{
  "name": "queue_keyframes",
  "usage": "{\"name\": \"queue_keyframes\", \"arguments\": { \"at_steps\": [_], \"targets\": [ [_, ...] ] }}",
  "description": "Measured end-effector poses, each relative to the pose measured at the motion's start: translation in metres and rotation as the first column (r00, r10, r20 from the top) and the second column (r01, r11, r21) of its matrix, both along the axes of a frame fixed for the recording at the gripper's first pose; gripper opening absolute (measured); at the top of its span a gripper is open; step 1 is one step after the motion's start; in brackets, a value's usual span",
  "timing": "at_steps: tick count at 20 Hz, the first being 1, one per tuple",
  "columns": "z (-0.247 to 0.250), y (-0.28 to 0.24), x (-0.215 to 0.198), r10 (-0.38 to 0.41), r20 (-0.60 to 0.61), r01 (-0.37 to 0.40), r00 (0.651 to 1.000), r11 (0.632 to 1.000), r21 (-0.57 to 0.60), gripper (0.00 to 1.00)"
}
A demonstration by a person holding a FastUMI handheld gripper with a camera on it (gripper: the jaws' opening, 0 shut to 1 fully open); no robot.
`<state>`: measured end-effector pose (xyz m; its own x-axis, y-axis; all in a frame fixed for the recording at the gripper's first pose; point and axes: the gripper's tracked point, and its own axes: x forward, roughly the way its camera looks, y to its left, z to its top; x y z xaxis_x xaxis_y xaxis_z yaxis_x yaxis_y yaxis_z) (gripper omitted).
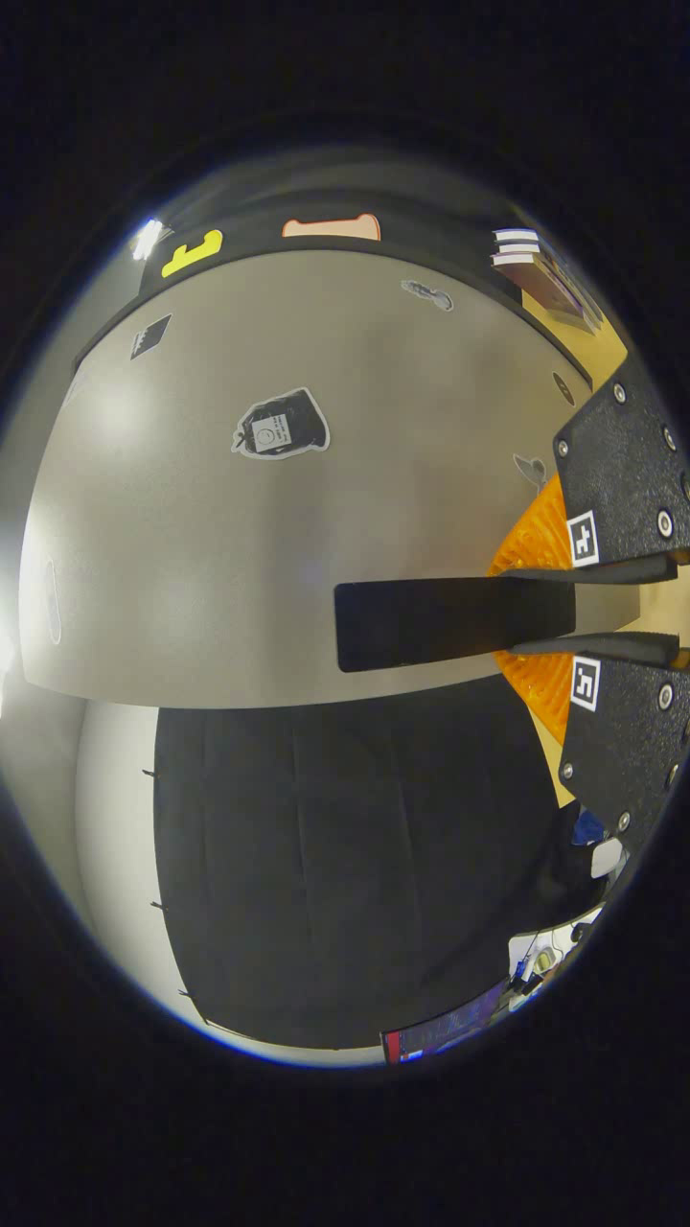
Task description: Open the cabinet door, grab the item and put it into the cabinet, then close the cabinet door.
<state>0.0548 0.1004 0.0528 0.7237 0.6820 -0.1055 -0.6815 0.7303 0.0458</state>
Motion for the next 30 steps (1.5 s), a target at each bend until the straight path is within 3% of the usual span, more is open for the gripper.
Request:
{"name": "queue_keyframes", "arguments": {
  "at_steps": [7,12,20,26,30],
  "targets": [
    [-0.002,-0.012,-0.001,0.03,0.012,-0.03,0.999,1.0,-0.002,0.2],
    [-0.003,-0.025,-0.005,-0.005,0.018,0.005,1.0,1.0,0.013,0.2],
    [-0.002,-0.054,-0.005,-0.184,0.031,0.182,0.983,0.982,0.053,0.21],
    [0.001,-0.078,-0.013,-0.362,0.066,0.359,0.93,0.932,0.053,0.2],
    [0.003,-0.091,-0.022,-0.439,0.064,0.435,0.896,0.898,0.061,0.2]
  ]
}}
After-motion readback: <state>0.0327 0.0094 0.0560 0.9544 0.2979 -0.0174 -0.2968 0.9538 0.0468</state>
